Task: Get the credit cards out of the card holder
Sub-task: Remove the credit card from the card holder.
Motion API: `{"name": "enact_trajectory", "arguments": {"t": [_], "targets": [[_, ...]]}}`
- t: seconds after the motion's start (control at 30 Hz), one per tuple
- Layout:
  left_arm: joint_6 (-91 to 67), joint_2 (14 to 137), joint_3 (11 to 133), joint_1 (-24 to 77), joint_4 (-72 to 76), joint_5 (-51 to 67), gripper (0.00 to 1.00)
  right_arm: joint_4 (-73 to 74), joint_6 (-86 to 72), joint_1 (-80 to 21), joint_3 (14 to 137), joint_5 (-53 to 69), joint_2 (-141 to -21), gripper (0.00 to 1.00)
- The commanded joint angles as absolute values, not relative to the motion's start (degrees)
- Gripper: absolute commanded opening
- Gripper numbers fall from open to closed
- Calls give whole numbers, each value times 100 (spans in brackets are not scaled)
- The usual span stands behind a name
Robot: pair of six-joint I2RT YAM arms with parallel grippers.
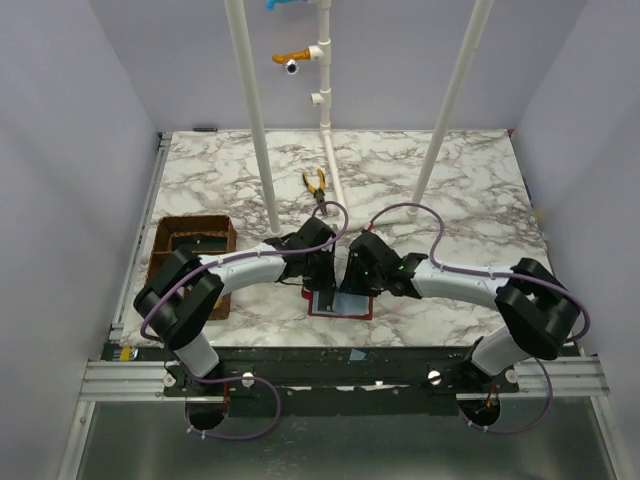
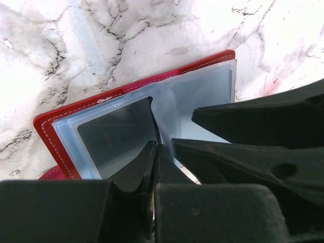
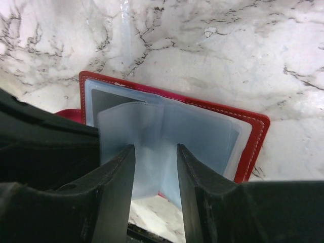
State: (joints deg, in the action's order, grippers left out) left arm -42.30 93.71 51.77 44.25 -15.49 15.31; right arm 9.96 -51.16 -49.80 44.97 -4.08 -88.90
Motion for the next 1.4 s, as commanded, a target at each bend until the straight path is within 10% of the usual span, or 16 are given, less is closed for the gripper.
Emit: {"name": "enact_trajectory", "arguments": {"t": [0.0,1.37], "targets": [[-4271,9384,5310,4471,-1408,1718,0,1756,-5083,-5010,4842,-788,-8450,45],[-4323,9910,6013,4883,-1587,1531,0,3352,-5871,-5012,4315,-1656,-6071,50]]}}
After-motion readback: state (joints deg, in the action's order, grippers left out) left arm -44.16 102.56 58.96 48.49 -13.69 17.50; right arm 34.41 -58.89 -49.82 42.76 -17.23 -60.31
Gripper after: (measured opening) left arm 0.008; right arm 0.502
